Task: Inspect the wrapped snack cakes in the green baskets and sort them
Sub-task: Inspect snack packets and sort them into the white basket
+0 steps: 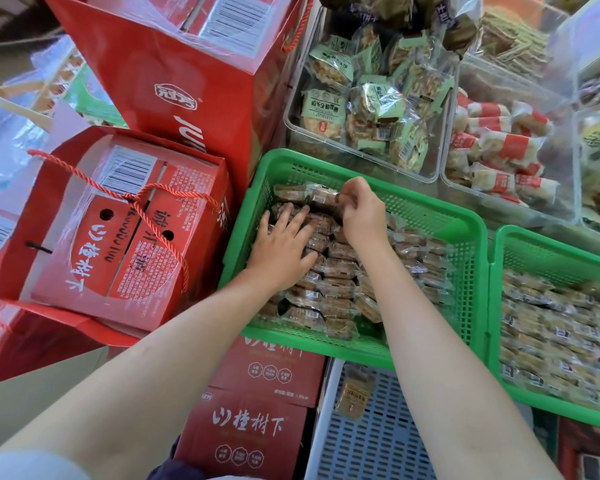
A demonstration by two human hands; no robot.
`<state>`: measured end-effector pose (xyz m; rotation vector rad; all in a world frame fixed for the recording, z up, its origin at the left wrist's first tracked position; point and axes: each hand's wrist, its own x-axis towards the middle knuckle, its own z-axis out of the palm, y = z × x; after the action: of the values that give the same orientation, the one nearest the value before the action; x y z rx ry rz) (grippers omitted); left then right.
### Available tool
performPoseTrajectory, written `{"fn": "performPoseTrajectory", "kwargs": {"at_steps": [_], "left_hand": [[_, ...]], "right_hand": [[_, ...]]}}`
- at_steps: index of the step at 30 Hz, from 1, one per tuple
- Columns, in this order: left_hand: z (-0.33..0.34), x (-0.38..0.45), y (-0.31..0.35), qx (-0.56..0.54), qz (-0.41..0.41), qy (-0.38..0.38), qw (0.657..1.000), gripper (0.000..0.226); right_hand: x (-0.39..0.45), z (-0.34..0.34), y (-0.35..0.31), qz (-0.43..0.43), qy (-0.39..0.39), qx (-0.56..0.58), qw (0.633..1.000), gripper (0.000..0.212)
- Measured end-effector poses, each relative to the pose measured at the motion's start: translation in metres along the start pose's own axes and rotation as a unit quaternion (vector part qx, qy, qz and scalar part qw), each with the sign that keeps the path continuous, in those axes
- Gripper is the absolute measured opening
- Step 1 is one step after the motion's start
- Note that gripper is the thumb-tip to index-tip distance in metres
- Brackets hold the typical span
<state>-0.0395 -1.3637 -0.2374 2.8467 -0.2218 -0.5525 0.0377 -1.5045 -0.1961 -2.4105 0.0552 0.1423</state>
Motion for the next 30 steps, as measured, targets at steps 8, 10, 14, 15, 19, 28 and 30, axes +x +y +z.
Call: {"fn": "performPoseTrajectory", "kwargs": {"at_steps": [8, 10, 14, 15, 19, 28, 30], "left_hand": [[-0.028, -0.009, 0.006, -0.155, -0.02, 0.016, 0.988, 0.067], [-0.048, -0.023, 0.014, -0.301, -0.045, 0.09, 0.948, 0.076], [-0.092, -0.067, 0.027, -0.494, 0.018, 0.17, 0.853, 0.088], [-0.101, -0.078, 0.027, -0.534, 0.039, 0.131, 0.834, 0.082], [-0.1, -0.123, 0.029, -0.667, 0.047, -0.01, 0.744, 0.035], [-0.053, -0.202, 0.043, -0.755, 0.053, -0.132, 0.64, 0.07], [-0.058, -0.212, 0.054, -0.764, 0.02, -0.12, 0.634, 0.051]], "right_hand": [[-0.012, -0.032, -0.016, 0.185, 0.005, 0.39, 0.902, 0.01], [-0.028, -0.051, -0.025, 0.162, 0.011, 0.426, 0.89, 0.007], [-0.083, -0.09, -0.045, 0.091, -0.039, 0.424, 0.9, 0.007], [-0.1, -0.097, -0.05, 0.08, -0.059, 0.434, 0.895, 0.007], [-0.161, -0.107, -0.055, 0.084, -0.101, 0.482, 0.866, 0.004], [-0.246, -0.105, -0.038, 0.097, -0.136, 0.515, 0.841, 0.008], [-0.257, -0.108, -0.034, 0.112, -0.099, 0.498, 0.854, 0.009]]}}
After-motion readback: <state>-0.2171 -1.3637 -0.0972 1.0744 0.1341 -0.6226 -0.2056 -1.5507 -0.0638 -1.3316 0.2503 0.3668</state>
